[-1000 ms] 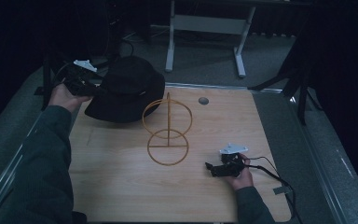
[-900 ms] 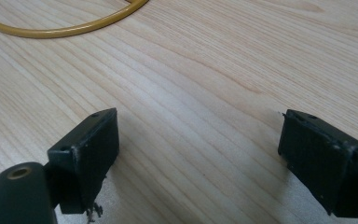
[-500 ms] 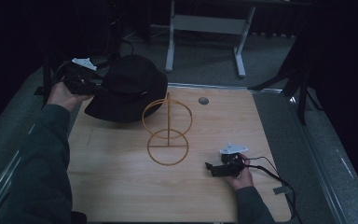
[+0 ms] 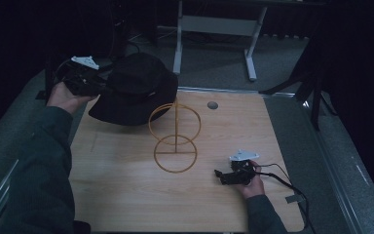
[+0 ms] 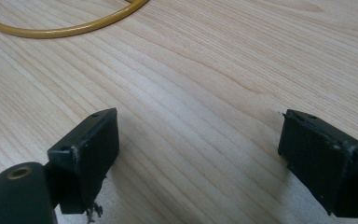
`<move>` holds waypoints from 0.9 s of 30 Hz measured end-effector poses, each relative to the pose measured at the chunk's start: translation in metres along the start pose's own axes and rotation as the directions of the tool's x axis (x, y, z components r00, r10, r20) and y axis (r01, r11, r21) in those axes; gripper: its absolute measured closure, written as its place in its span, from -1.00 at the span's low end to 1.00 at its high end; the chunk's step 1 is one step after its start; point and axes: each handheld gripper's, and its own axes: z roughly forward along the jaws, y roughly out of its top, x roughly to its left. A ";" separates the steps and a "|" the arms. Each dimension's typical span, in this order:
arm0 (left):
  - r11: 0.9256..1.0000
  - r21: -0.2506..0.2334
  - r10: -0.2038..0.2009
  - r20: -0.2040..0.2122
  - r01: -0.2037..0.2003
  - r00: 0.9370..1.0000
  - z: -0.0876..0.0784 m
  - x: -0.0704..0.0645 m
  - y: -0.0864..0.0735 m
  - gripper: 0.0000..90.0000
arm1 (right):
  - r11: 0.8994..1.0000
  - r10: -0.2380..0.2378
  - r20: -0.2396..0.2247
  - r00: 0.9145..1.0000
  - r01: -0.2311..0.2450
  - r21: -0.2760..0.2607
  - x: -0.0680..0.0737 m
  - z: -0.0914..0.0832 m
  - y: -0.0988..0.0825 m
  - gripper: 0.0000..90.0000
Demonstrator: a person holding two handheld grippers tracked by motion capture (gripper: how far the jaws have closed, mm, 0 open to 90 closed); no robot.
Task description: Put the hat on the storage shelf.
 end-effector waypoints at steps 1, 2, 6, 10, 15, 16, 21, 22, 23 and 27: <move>1.000 -0.005 -0.006 0.005 0.006 1.000 0.000 0.000 0.000 0.97 | 1.000 -0.001 0.000 1.000 0.001 0.001 0.000 0.000 0.000 -0.73; 1.000 -0.005 -0.006 0.005 0.006 1.000 0.000 0.000 0.000 0.97 | 1.000 -0.001 0.000 1.000 0.001 0.001 0.000 0.000 0.000 -0.73; 1.000 -0.006 -0.005 0.010 0.005 1.000 -0.002 -0.001 0.002 0.97 | 1.000 -0.007 0.000 1.000 0.007 0.000 0.000 0.000 0.000 -0.73; 1.000 -0.013 -0.005 0.011 0.005 1.000 -0.004 -0.002 0.003 0.97 | 1.000 -0.005 -0.001 1.000 0.005 -0.001 0.000 0.000 0.000 -0.73; 1.000 -0.025 -0.006 0.012 0.006 1.000 -0.008 -0.001 0.005 0.97 | 1.000 -0.001 0.000 1.000 0.001 -0.002 0.000 0.000 0.000 -0.73; 1.000 -0.025 -0.006 0.012 0.006 1.000 -0.008 -0.001 0.005 0.96 | 1.000 -0.001 0.000 1.000 0.001 -0.002 0.000 0.000 0.000 -0.73; 1.000 -0.030 -0.009 0.001 0.009 1.000 -0.012 0.001 0.006 0.96 | 1.000 0.000 0.000 1.000 0.000 -0.002 0.000 0.000 0.000 -0.73; 1.000 -0.030 -0.011 -0.003 0.011 1.000 -0.013 0.002 0.006 0.96 | 1.000 0.000 0.000 1.000 0.000 -0.003 0.000 0.000 0.000 -0.73; 1.000 -0.030 -0.011 -0.003 0.011 1.000 -0.013 0.002 0.006 0.96 | 1.000 0.000 0.000 1.000 0.000 -0.003 0.000 0.000 0.000 -0.73; 0.999 -0.030 -0.018 -0.010 0.018 1.000 -0.015 0.004 0.005 0.96 | 1.000 -0.001 0.000 1.000 0.001 -0.003 0.000 0.000 0.000 -0.73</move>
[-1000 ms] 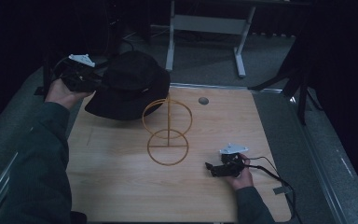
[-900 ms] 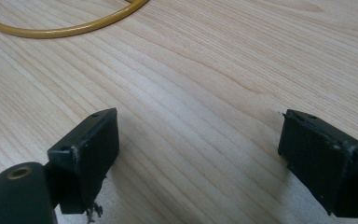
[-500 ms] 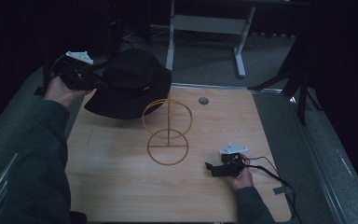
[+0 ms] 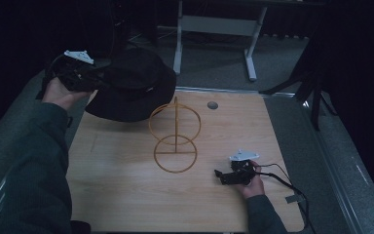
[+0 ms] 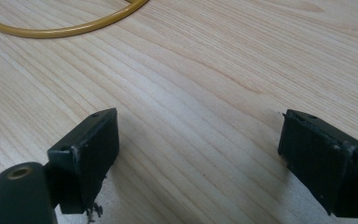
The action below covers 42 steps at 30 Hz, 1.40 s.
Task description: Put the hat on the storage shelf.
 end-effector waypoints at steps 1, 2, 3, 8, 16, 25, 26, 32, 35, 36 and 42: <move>1.000 -0.002 -0.003 -0.001 0.003 1.000 -0.001 0.000 0.000 0.96 | 1.000 0.000 0.000 1.000 0.000 0.000 0.000 0.000 0.000 -0.73; 1.000 -0.005 -0.004 -0.003 0.004 1.000 -0.001 0.001 0.000 0.96 | 1.000 0.000 0.000 1.000 0.000 0.000 0.000 0.000 0.000 -0.73; 1.000 -0.011 -0.007 -0.002 0.007 1.000 -0.003 0.002 0.000 0.96 | 1.000 0.000 0.000 1.000 0.000 0.000 0.000 0.000 0.000 -0.73; 1.000 -0.017 -0.006 -0.003 0.006 1.000 -0.005 0.003 0.001 0.96 | 1.000 -0.001 0.000 1.000 0.001 0.000 0.000 0.000 0.000 -0.73; 0.999 -0.032 -0.010 -0.014 0.010 1.000 -0.014 0.005 0.001 0.97 | 1.000 0.000 0.000 1.000 0.000 -0.001 0.000 0.000 0.000 -0.73; 0.999 -0.050 -0.017 -0.004 0.017 1.000 -0.021 0.008 -0.001 0.97 | 1.000 0.000 0.000 1.000 0.000 -0.001 0.000 0.000 0.000 -0.73; 0.999 -0.049 -0.017 -0.003 0.016 1.000 -0.021 0.008 -0.002 0.96 | 1.000 0.000 0.000 1.000 0.000 -0.001 0.000 0.000 0.000 -0.73; 0.999 -0.051 -0.014 0.002 0.014 1.000 -0.025 0.008 -0.002 0.97 | 1.000 0.000 0.000 1.000 0.000 0.000 0.000 0.000 0.000 -0.73; 0.998 -0.056 -0.015 0.007 0.015 1.000 -0.027 0.009 -0.003 0.97 | 1.000 0.000 0.000 1.000 0.000 -0.001 0.000 0.000 0.000 -0.73; 0.998 -0.056 -0.015 0.007 0.015 1.000 -0.027 0.009 -0.003 0.97 | 1.000 0.000 0.000 1.000 0.000 -0.001 0.000 0.000 0.000 -0.73; 0.998 -0.057 -0.007 0.012 0.008 1.000 -0.031 0.009 -0.003 0.97 | 1.000 0.000 0.000 1.000 0.000 -0.001 0.000 0.000 0.000 -0.73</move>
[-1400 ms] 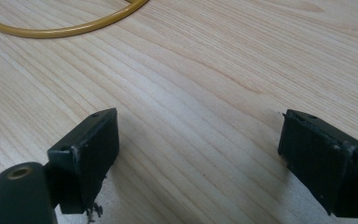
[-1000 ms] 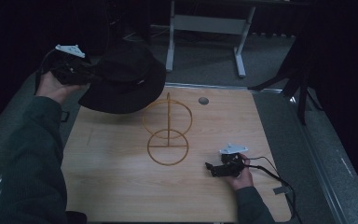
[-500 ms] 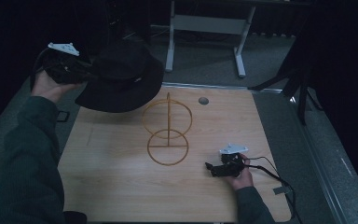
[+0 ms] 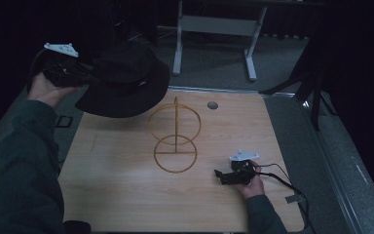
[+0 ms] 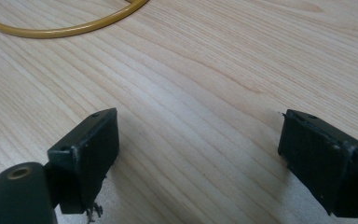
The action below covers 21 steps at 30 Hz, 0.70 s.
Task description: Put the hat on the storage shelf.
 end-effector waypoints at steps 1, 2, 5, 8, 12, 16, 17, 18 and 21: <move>1.000 -0.005 0.000 0.005 0.000 1.000 -0.002 0.000 0.000 0.97 | 1.000 0.000 0.000 1.000 0.000 0.000 0.000 0.000 0.000 -0.73; 1.000 -0.008 0.001 0.007 -0.001 1.000 -0.003 -0.001 0.000 0.97 | 1.000 0.000 0.000 1.000 0.000 0.000 0.000 0.000 0.000 -0.73; 1.000 -0.013 0.006 0.010 -0.006 1.000 -0.005 -0.001 0.000 0.97 | 1.000 0.000 0.000 1.000 0.000 0.000 0.000 0.000 0.000 -0.73; 1.000 -0.015 0.012 0.011 -0.012 1.000 -0.006 -0.002 0.001 0.97 | 1.000 0.001 0.000 1.000 -0.001 0.000 0.000 0.000 0.000 -0.73; 1.000 -0.020 0.020 0.017 -0.020 1.000 -0.010 -0.004 0.003 0.97 | 1.000 0.002 0.000 1.000 -0.002 0.000 0.000 0.000 0.000 -0.73; 0.999 -0.034 0.033 0.033 -0.032 0.999 -0.014 -0.006 0.006 0.97 | 1.000 0.002 0.000 1.000 -0.002 0.000 0.000 0.000 0.000 -0.73; 0.999 -0.037 0.035 0.036 -0.034 0.999 -0.015 -0.007 0.006 0.97 | 1.000 0.002 0.000 1.000 -0.002 0.000 0.000 0.000 0.000 -0.73; 0.999 -0.039 0.038 0.037 -0.037 0.999 -0.015 -0.007 0.007 0.96 | 1.000 0.002 0.000 1.000 -0.002 0.000 0.000 0.000 0.000 -0.73; 0.998 -0.048 0.044 0.038 -0.043 0.998 -0.017 -0.009 0.008 0.97 | 1.000 0.002 0.000 1.000 -0.002 0.000 0.000 0.000 0.000 -0.73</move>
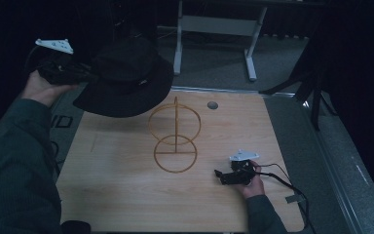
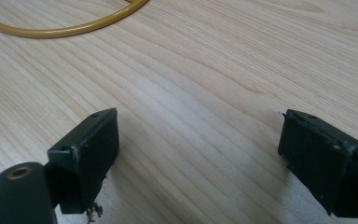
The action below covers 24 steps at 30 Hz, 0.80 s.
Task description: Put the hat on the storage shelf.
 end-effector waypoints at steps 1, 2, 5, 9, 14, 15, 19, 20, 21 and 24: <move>1.000 0.000 0.000 0.000 0.000 1.000 0.000 0.000 0.000 0.96 | 1.000 0.000 0.000 1.000 0.000 0.000 0.000 0.000 0.000 -0.73; 1.000 -0.008 0.001 0.004 -0.001 1.000 -0.001 0.000 0.001 0.97 | 1.000 0.000 0.000 1.000 0.000 0.000 0.000 0.000 0.000 -0.73; 1.000 -0.016 0.002 0.011 -0.001 1.000 -0.002 -0.001 0.002 0.96 | 1.000 0.000 0.000 1.000 0.000 0.000 0.000 0.000 0.000 -0.73; 1.000 -0.015 0.007 0.024 -0.006 1.000 -0.003 -0.002 0.004 0.96 | 1.000 0.000 0.000 1.000 0.000 0.000 0.000 0.000 0.000 -0.73; 1.000 -0.018 0.022 0.051 -0.021 0.998 -0.003 -0.005 0.008 0.96 | 1.000 0.000 0.000 1.000 0.000 0.000 0.000 0.000 0.000 -0.73; 0.999 -0.019 0.027 0.058 -0.025 0.998 -0.004 -0.006 0.010 0.96 | 1.000 0.000 0.000 1.000 0.000 0.000 0.000 0.000 0.000 -0.73; 0.999 -0.033 0.033 0.070 -0.031 0.997 -0.006 -0.007 0.012 0.96 | 1.000 0.000 0.000 1.000 0.000 0.000 0.000 0.000 0.000 -0.73; 0.999 -0.038 0.031 0.072 -0.028 0.997 -0.006 -0.008 0.012 0.96 | 1.000 0.000 0.000 1.000 0.000 0.000 0.000 0.000 0.000 -0.73; 0.999 -0.040 0.032 0.074 -0.030 0.997 -0.006 -0.008 0.013 0.96 | 1.000 0.000 0.000 1.000 0.000 0.000 0.000 0.000 0.000 -0.73; 0.998 -0.051 0.034 0.080 -0.030 0.996 -0.007 -0.008 0.014 0.96 | 1.000 0.000 0.000 1.000 0.000 0.001 0.000 0.000 0.000 -0.73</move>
